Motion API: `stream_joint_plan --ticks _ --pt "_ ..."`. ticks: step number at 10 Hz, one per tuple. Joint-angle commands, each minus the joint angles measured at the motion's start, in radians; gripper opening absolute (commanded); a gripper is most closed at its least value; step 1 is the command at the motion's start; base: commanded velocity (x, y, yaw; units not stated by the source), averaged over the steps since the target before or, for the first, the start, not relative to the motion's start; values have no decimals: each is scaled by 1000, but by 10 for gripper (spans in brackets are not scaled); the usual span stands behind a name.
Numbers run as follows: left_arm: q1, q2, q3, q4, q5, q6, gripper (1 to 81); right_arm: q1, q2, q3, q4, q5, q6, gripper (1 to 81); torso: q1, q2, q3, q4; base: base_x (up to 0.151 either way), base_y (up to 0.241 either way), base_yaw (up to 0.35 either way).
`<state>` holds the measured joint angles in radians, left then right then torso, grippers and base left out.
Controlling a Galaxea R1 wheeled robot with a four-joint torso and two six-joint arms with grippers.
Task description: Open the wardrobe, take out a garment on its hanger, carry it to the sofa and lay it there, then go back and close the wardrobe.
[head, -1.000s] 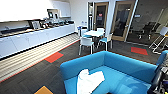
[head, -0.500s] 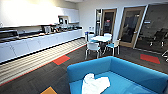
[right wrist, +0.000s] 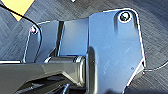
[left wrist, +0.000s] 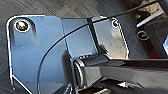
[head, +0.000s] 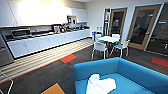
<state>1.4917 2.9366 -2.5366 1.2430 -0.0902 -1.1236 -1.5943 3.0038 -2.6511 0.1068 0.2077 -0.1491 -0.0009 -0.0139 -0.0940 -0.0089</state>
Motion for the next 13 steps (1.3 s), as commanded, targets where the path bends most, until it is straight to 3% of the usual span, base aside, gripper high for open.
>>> stream_joint_plan --ticks 1,13 --pt "-38 -8 7 13 30 4 811 30 -1 -5 1 -54 0 811 1 0 0 0 0 0 205" --pt "-38 -11 -88 -17 37 -13 811 26 -10 -73 1 -62 -3 811 1 0 0 0 0 0 216"
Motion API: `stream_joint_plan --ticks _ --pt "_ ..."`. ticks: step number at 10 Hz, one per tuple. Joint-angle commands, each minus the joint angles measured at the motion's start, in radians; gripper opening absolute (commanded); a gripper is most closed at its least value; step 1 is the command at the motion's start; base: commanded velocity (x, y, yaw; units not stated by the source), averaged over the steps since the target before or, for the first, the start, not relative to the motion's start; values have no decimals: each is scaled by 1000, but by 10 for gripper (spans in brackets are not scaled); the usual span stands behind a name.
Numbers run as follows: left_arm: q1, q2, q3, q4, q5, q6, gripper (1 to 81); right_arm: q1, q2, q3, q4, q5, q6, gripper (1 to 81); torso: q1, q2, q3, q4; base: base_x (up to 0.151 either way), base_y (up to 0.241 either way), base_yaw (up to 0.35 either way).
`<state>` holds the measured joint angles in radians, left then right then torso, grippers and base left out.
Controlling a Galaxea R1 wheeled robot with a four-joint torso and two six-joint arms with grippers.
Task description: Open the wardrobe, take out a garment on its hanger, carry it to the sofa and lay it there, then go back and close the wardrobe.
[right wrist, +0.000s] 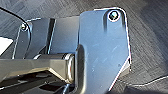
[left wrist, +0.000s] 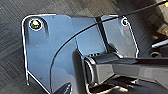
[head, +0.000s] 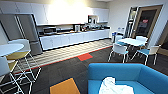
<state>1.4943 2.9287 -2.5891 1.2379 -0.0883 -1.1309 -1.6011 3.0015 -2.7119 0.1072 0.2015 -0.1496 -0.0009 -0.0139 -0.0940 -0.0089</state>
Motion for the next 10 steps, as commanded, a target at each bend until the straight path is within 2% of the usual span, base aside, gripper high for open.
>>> stream_joint_plan --ticks 1,2,3,6,10 --pt "-41 -3 -51 -18 36 -6 811 40 -13 -23 2 -86 -2 811 1 0 0 0 0 0 228" --pt "-42 -5 -65 -21 39 -7 811 49 -25 -37 2 -126 2 811 1 0 0 0 0 0 227" --pt "-41 -9 -74 -23 41 -7 811 48 -43 -38 5 -132 4 811 1 0 0 0 0 0 228" --pt "-39 -8 -74 -24 78 -7 811 46 -50 -40 5 -132 4 811 1 0 0 0 0 0 228" --pt "-41 -8 -74 -24 79 -7 811 43 -51 -35 -4 -132 4 811 1 0 0 0 0 0 228"
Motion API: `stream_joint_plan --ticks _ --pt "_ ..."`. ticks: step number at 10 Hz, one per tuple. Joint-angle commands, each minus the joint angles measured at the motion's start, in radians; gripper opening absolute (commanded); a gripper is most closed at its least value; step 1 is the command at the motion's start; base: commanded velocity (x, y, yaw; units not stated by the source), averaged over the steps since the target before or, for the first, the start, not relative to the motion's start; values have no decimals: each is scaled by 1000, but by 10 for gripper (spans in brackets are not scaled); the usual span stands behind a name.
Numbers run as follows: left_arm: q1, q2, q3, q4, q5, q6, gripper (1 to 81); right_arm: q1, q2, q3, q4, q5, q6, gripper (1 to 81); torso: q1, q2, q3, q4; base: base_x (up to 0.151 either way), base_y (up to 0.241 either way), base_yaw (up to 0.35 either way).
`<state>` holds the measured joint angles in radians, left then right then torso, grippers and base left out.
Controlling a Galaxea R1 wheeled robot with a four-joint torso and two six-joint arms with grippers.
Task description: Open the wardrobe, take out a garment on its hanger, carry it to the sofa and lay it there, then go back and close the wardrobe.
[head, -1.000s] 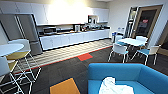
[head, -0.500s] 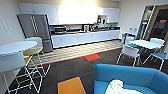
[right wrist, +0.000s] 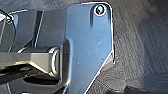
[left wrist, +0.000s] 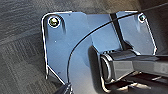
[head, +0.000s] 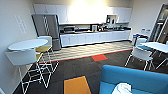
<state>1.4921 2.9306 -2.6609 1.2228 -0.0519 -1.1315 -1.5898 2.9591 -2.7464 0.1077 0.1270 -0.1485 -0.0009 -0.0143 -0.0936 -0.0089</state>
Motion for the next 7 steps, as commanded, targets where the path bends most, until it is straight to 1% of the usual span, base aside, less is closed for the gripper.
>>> stream_joint_plan --ticks 1,7 --pt "-39 -10 -2 -9 43 -7 811 33 -6 1 -6 -58 0 811 1 0 0 0 0 0 228" --pt "-32 1 -2 -8 41 -5 811 30 -1 4 -5 -56 0 811 1 0 0 0 0 0 245"
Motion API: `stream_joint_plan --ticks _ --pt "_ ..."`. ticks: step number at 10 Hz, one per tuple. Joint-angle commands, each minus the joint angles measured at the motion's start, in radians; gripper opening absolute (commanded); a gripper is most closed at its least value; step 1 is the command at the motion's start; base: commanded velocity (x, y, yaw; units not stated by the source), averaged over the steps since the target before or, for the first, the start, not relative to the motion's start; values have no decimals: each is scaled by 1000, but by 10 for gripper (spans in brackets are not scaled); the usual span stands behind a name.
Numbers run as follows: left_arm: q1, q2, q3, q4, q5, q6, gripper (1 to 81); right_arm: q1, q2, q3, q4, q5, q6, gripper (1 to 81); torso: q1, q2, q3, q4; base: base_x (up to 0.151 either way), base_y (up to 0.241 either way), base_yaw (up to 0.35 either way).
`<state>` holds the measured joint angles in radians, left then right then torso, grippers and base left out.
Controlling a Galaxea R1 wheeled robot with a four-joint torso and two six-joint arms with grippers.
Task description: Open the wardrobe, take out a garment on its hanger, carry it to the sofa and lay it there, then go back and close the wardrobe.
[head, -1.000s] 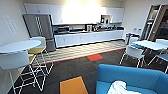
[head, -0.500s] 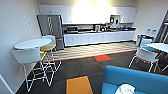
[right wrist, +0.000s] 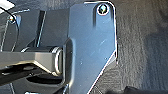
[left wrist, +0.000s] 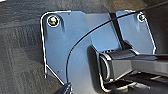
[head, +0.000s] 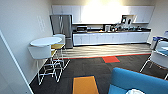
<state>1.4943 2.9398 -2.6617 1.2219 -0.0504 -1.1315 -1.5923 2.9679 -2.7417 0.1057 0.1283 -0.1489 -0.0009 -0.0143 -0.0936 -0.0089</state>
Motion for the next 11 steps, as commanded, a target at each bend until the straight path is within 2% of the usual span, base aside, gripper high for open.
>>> stream_joint_plan --ticks 1,11 --pt "-33 -7 -1 -7 41 -5 811 33 -8 -1 -3 -56 0 811 1 0 0 0 0 0 262" --pt "-30 0 -1 -4 41 -5 811 36 -8 1 -1 -56 0 811 1 0 0 0 0 0 273"
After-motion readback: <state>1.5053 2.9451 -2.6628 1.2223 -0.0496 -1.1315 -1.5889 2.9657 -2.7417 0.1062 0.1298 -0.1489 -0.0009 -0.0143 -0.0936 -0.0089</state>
